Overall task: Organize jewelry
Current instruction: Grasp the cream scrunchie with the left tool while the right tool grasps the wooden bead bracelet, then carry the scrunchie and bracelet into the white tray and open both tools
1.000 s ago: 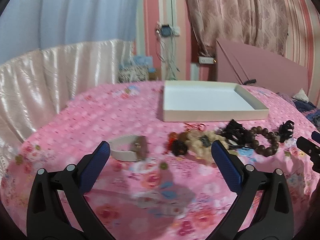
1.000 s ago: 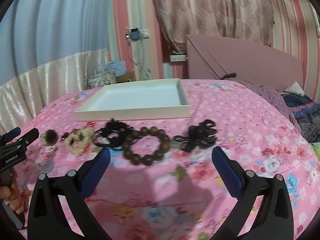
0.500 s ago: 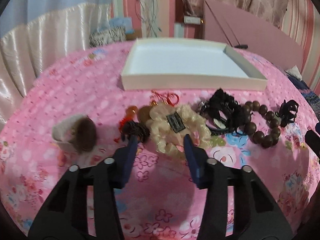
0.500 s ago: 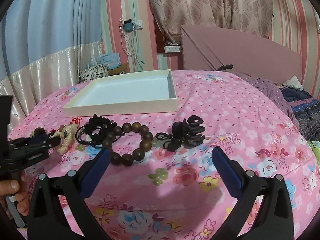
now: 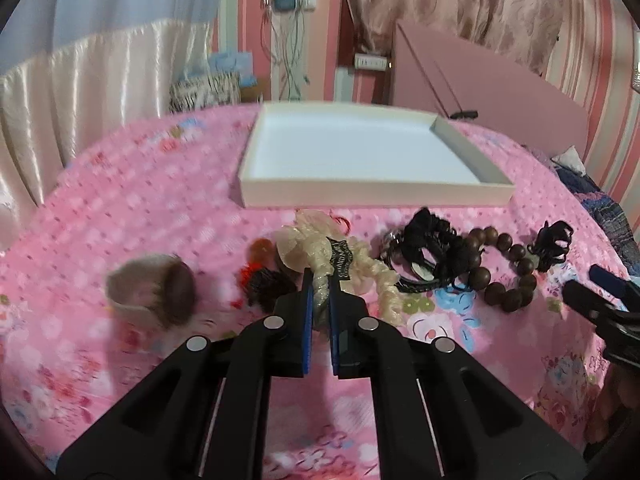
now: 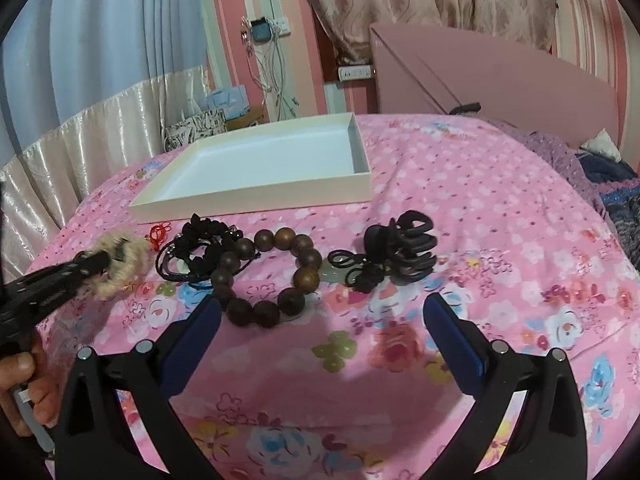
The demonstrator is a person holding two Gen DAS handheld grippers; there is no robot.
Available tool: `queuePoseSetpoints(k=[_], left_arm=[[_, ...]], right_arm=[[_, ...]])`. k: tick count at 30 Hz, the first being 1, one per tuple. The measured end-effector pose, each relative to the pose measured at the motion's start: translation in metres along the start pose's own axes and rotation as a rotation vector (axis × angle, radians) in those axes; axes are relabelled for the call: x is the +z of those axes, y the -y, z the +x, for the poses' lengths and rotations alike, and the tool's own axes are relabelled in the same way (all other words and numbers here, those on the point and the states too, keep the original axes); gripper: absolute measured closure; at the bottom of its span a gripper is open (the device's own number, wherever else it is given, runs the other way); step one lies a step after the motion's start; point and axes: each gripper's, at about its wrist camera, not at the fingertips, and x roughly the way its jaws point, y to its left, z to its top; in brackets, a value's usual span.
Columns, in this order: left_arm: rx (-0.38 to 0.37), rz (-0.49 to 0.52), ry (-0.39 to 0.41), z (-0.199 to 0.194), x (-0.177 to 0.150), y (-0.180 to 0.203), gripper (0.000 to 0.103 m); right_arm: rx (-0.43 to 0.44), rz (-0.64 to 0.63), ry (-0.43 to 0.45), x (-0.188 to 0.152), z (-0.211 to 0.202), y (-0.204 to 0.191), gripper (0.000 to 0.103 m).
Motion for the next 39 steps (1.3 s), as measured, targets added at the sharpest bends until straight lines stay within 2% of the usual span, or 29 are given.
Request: queuePoseSetpoints(k=[1,2,3,5,8,11,17,19,20,25,34,39], left_arm=[[0.006,0.005,0.016,-0.006,0.000,-0.003,0.099],[0.007,0.004,0.027,-0.010,0.001,-0.006,0.099],[0.009,0.001,0.035,-0.013,0.001,-0.009,0.099],[0.020,0.001,0.048,-0.017,0.003,-0.015,0.099],[0.023,-0.010,0.053,-0.020,0.000,-0.027,0.099],[0.017,-0.024,0.044,-0.019,-0.004,-0.035,0.099],[0.005,-0.025,0.029,-0.012,-0.011,-0.037,0.099],[0.002,-0.021,0.022,-0.008,-0.013,-0.034,0.098],[0.000,-0.020,0.019,-0.006,-0.014,-0.033,0.098],[-0.006,-0.023,0.032,-0.011,-0.010,-0.031,0.098],[-0.025,-0.014,0.073,-0.026,0.009,-0.026,0.098],[-0.042,-0.005,0.104,-0.033,0.024,-0.021,0.098]], right_arm=[[0.000,0.005,-0.017,0.000,0.005,-0.001,0.017],[0.004,0.015,-0.037,0.000,0.011,-0.001,0.030],[0.005,0.028,-0.069,0.001,0.019,-0.002,0.039],[0.009,0.048,-0.092,0.002,0.028,-0.002,0.043],[0.000,0.069,-0.107,0.009,0.037,-0.003,0.044],[-0.001,0.065,-0.135,0.012,0.048,-0.008,0.054],[-0.061,-0.044,-0.167,0.016,0.064,-0.027,0.055],[-0.064,-0.079,-0.166,0.016,0.064,-0.032,0.066],[-0.058,-0.079,-0.164,0.017,0.063,-0.032,0.081],[0.013,-0.035,-0.148,0.016,0.049,-0.021,0.084],[0.095,-0.045,0.028,0.040,-0.006,-0.027,0.084],[0.106,-0.058,0.076,0.056,-0.016,-0.029,0.084]])
